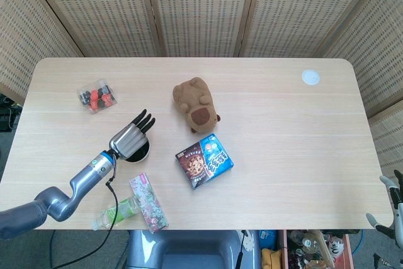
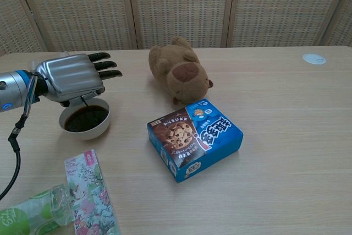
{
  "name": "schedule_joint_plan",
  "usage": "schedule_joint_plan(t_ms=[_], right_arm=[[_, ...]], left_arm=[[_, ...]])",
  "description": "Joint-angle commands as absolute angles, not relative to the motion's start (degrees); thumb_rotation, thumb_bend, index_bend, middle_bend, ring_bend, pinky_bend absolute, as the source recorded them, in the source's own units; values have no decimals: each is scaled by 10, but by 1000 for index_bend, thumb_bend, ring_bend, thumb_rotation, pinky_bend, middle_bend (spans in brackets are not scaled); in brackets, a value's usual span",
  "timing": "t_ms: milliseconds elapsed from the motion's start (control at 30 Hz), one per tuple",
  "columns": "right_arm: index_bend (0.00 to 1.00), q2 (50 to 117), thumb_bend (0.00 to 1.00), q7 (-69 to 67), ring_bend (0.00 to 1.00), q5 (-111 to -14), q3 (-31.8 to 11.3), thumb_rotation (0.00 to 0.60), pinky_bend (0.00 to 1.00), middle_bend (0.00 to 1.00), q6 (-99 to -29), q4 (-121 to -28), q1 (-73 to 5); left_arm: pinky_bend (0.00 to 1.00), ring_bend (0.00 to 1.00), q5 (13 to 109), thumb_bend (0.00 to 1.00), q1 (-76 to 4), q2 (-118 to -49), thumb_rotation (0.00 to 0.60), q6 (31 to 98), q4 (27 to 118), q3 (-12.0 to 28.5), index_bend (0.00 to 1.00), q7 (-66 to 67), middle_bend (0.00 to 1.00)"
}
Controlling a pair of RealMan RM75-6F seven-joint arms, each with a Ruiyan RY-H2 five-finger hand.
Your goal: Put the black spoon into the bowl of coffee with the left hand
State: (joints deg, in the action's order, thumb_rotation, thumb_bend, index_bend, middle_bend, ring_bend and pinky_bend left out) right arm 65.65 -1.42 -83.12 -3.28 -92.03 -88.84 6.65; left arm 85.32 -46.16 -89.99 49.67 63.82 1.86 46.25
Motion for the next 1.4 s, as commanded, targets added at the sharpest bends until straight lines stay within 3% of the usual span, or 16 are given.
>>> schedule_joint_plan(t_ms=[33,667,1067,1400], right_arm=[[210,657,261,-17,0,-830,-33,600,135,134,-921,-886,68],[210,657,261,-21,0,-825,-33,600,135,134,-922,-883,74],[210,659,262,-24,0,-827,-34,600,135,134,-923,-881,75],[210,661,261,-31,0,-825,-34,600,135,134,-926,-874,80]], left_arm=[[0,0,851,394,-465,-907,600,496,634,19,694,469,80],[0,0,833,394,-475,-931,600,490,585,19,694,483,80],[0,0,828,394,-454,-902,600,503,621,5,696,467,80],[0,0,818,394,-468,-927,600,490,618,14,698,476,80]])
